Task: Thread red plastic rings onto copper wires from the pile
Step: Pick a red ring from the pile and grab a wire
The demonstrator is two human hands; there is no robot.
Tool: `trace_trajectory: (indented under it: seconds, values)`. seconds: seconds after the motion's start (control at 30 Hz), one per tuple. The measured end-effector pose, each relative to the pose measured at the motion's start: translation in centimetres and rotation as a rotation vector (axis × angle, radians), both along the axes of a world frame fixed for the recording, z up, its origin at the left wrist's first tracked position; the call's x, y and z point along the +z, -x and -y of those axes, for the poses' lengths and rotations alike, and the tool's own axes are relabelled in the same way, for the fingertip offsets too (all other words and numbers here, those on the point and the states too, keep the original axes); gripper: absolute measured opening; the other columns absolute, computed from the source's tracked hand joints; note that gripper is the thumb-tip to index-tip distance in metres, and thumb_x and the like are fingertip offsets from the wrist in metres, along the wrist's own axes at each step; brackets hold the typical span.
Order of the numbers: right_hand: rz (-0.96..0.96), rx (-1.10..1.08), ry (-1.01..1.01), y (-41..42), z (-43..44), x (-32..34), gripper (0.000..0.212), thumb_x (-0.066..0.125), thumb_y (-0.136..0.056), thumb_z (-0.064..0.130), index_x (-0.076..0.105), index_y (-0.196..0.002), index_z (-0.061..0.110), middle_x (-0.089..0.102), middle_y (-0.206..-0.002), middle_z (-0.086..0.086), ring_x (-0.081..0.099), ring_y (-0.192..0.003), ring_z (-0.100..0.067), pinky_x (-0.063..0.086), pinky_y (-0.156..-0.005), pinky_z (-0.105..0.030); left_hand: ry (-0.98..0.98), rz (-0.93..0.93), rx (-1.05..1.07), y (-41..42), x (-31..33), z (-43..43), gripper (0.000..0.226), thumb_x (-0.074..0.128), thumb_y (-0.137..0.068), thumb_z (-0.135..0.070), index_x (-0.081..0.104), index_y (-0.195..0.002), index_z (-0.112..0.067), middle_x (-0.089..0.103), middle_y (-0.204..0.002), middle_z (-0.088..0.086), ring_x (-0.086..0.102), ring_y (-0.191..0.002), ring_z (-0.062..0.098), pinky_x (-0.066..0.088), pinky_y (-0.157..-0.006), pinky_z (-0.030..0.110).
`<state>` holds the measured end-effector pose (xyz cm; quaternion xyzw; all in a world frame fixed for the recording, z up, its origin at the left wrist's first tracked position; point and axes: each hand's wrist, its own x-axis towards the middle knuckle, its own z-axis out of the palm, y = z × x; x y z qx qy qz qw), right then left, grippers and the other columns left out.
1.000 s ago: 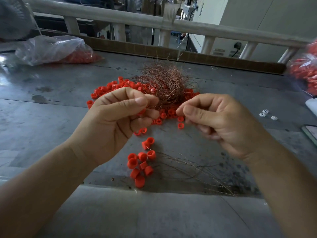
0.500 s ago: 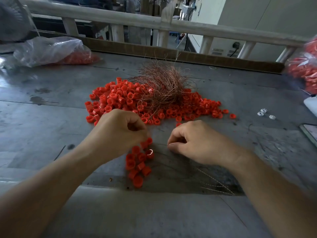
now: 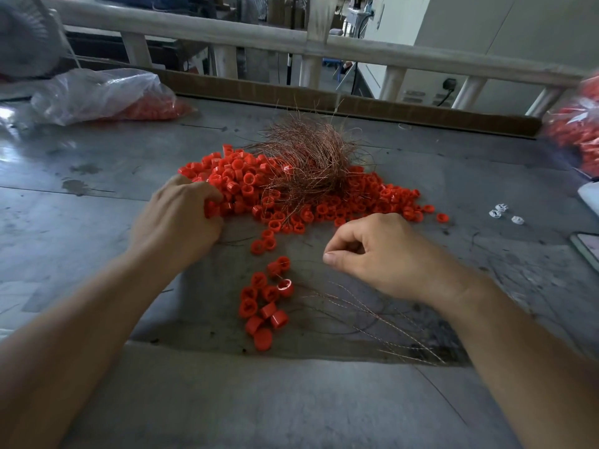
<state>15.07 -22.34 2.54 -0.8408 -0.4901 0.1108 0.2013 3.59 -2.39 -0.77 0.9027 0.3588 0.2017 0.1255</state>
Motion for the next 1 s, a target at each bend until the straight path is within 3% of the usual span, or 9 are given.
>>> trace_trajectory:
  seconds: [0.17, 0.33, 0.53, 0.63, 0.87, 1.0]
  values:
    - [0.0, -0.009, -0.007, 0.0, 0.1, 0.1, 0.013, 0.061, -0.085, 0.033, 0.069, -0.084, 0.023, 0.064, -0.077, 0.013, 0.058, -0.071, 0.001, 0.042, -0.062, -0.007, -0.028, 0.045, -0.07, 0.1, 0.0, 0.4, 0.031, 0.067, -0.077, -0.009, 0.068, -0.107, -0.017, 0.058, -0.106, 0.011, 0.053, -0.097, 0.03, 0.033, -0.074, 0.028]
    - [0.004, -0.017, -0.025, -0.2, 0.1, 0.0, 0.013, 0.061, -0.085, 0.033, 0.069, -0.083, 0.022, 0.061, -0.074, 0.016, 0.055, -0.069, 0.003, 0.04, -0.065, -0.004, -0.033, 0.102, -0.14, 0.1, 0.0, 0.7, 0.023, 0.071, -0.077, -0.012, 0.07, -0.099, -0.014, 0.063, -0.098, 0.009, 0.056, -0.089, 0.027, 0.042, -0.081, 0.035]
    - [0.041, -0.048, -0.039, -1.0, 0.1, -0.4, 0.012, 0.061, -0.085, 0.031, 0.069, -0.081, 0.022, 0.056, -0.066, 0.018, 0.051, -0.061, 0.005, 0.039, -0.059, -0.003, -0.031, 0.134, -0.152, 0.0, 0.0, 0.6, 0.003, 0.072, -0.075, -0.013, 0.069, -0.075, -0.013, 0.059, -0.08, 0.003, 0.046, -0.075, 0.015, 0.029, -0.068, 0.025]
    - [0.059, -0.066, -0.04, -1.5, 0.1, -0.5, 0.012, 0.062, -0.085, 0.033, 0.068, -0.079, 0.024, 0.058, -0.065, 0.016, 0.052, -0.059, 0.003, 0.039, -0.054, -0.005, -0.015, 0.098, -0.132, 0.1, 0.1, 0.7, 0.007, 0.073, -0.075, -0.018, 0.067, -0.073, -0.017, 0.054, -0.079, -0.001, 0.046, -0.074, 0.016, 0.03, -0.066, 0.027]
    - [0.087, -0.101, -0.058, -2.2, 0.1, -0.9, 0.012, 0.062, -0.084, 0.033, 0.068, -0.078, 0.025, 0.056, -0.064, 0.019, 0.051, -0.059, 0.005, 0.038, -0.051, -0.005, -0.004, 0.114, -0.141, 0.1, 0.3, 1.1, 0.01, 0.067, -0.075, -0.008, 0.068, -0.071, -0.017, 0.063, -0.082, 0.001, 0.052, -0.076, 0.018, 0.045, -0.069, 0.032]
    - [0.139, -0.217, -0.16, -3.4, 0.1, -1.1, 0.014, 0.066, -0.081, 0.03, 0.062, -0.069, 0.027, 0.053, -0.062, 0.019, 0.049, -0.059, 0.002, 0.034, -0.051, -0.015, -0.021, 0.227, -0.088, 0.2, 0.6, 1.6, 0.015, 0.065, -0.074, -0.006, 0.066, -0.084, -0.017, 0.062, -0.08, -0.001, 0.053, -0.075, 0.018, 0.034, -0.065, 0.027]
